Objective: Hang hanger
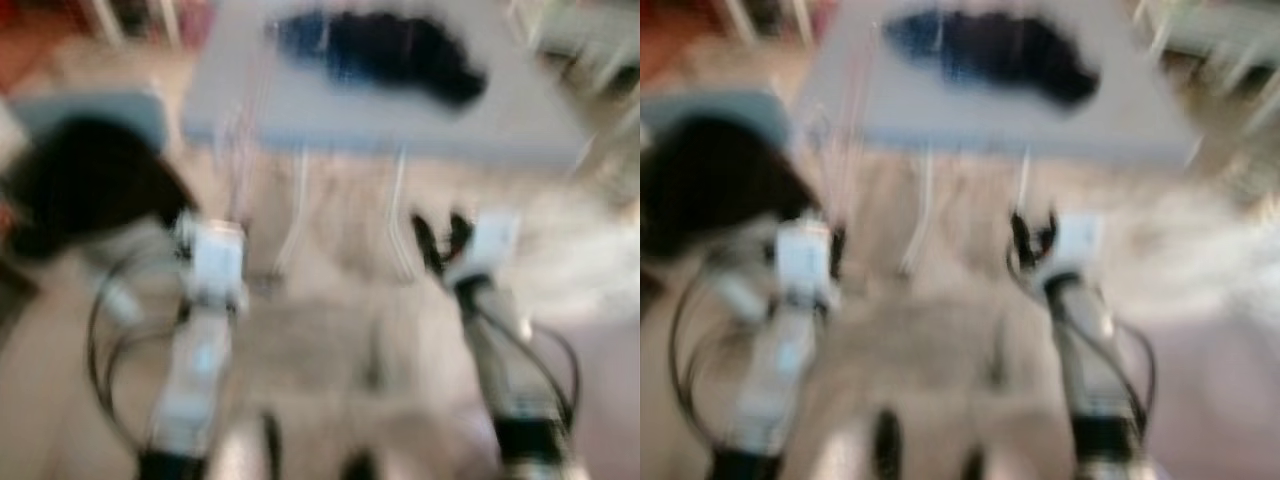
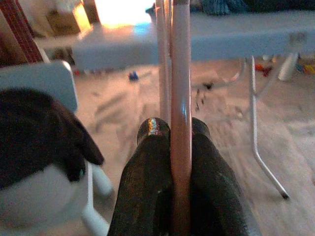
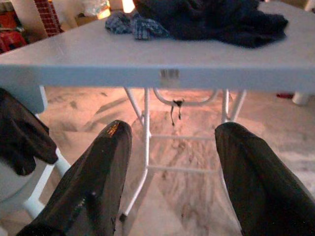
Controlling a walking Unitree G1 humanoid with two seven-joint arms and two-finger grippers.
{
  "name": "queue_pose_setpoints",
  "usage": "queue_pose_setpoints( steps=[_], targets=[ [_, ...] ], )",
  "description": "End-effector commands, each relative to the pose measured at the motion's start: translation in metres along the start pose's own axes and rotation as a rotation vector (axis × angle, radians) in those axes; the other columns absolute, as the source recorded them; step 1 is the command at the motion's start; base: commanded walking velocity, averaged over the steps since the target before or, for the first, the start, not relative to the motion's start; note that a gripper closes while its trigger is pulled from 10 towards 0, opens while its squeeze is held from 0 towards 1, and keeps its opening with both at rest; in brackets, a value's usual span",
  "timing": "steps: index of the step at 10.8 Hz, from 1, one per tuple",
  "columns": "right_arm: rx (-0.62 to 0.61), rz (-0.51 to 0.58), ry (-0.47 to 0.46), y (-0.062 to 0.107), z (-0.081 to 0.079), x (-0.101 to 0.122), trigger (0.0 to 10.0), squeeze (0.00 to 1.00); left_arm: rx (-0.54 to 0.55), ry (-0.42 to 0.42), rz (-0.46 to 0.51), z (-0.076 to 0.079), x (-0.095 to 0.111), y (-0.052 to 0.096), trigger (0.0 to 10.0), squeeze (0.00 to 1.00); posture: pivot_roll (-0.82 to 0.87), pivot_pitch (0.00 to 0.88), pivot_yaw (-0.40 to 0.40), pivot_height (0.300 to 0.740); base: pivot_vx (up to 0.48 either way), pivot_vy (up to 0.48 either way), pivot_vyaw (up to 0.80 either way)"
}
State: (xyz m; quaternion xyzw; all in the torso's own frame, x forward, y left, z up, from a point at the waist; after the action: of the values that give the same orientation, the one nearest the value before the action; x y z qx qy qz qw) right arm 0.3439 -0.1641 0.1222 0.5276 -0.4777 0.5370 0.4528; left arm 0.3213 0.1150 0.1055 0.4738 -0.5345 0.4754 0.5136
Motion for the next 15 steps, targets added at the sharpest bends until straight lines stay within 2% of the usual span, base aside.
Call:
queue_pose_setpoints(
  steps=[1,3,6,9,11,12,13,14,15],
  targets=[
    [-0.016,0.006,0.003,0.000,0.005,0.002,10.0,0.00,-0.038,0.028,0.022,0.008,0.011,-0.005,10.0,0.00,0.01,0.178,-0.042,0.740,0.000,0.480,0.00],
    [-0.027,0.003,0.006,0.000,0.007,0.001,10.0,0.00,-0.065,0.050,0.005,0.010,0.009,-0.006,10.0,0.00,0.01,0.178,-0.043,0.740,0.000,0.480,0.00],
    [-0.030,0.000,0.016,0.000,0.007,-0.001,10.0,0.00,-0.083,0.001,-0.025,0.007,0.001,-0.006,10.0,0.00,0.01,0.183,-0.041,0.740,0.000,0.480,0.00],
    [-0.050,-0.007,0.027,0.000,0.012,-0.004,10.0,0.00,-0.096,-0.009,-0.049,0.004,-0.005,-0.005,10.0,0.00,0.01,0.180,-0.039,0.740,0.000,0.480,0.00],
    [-0.055,0.000,0.023,0.002,0.011,-0.005,10.0,0.00,-0.132,-0.007,-0.044,0.011,-0.007,-0.001,10.0,0.00,0.01,0.177,-0.037,0.740,0.000,0.191,-0.80],
    [-0.053,-0.013,0.035,0.003,0.011,-0.008,10.0,0.00,-0.202,-0.008,-0.083,0.019,-0.015,0.003,10.0,0.00,0.01,0.176,-0.039,0.740,0.000,0.000,-0.80],
    [0.008,-0.007,0.121,0.001,0.013,-0.004,10.0,0.00,-0.314,-0.049,-0.222,0.021,-0.042,0.010,10.0,0.00,0.01,0.176,-0.042,0.740,0.000,0.000,0.00],
    [0.067,-0.017,0.168,-0.001,0.013,-0.004,10.0,0.00,-0.377,-0.066,-0.284,0.021,-0.054,0.016,10.0,0.00,0.01,0.176,-0.042,0.740,0.000,0.000,0.00],
    [0.187,-0.054,0.225,-0.001,0.020,-0.005,10.0,0.00,-0.466,-0.146,-0.409,0.014,-0.076,0.028,10.0,0.00,0.01,0.176,-0.042,0.740,0.000,0.000,0.00]
  ],
)
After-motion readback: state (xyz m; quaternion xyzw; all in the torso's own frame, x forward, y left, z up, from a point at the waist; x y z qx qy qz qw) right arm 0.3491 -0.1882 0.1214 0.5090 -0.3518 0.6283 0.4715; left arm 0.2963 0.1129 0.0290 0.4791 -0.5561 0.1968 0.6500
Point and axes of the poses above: a point about 5 cm out from each wrist's last joint towards the gripper, its own y axis pointing back from the gripper into the wrist, its own x axis along the axis of the wrist's last joint, z = x × y, the point moved 5 cm from there along -y, pointing out of the wrist towards the gripper, and after that the axes turned 4 degrees about y, right-handed, at the moved point
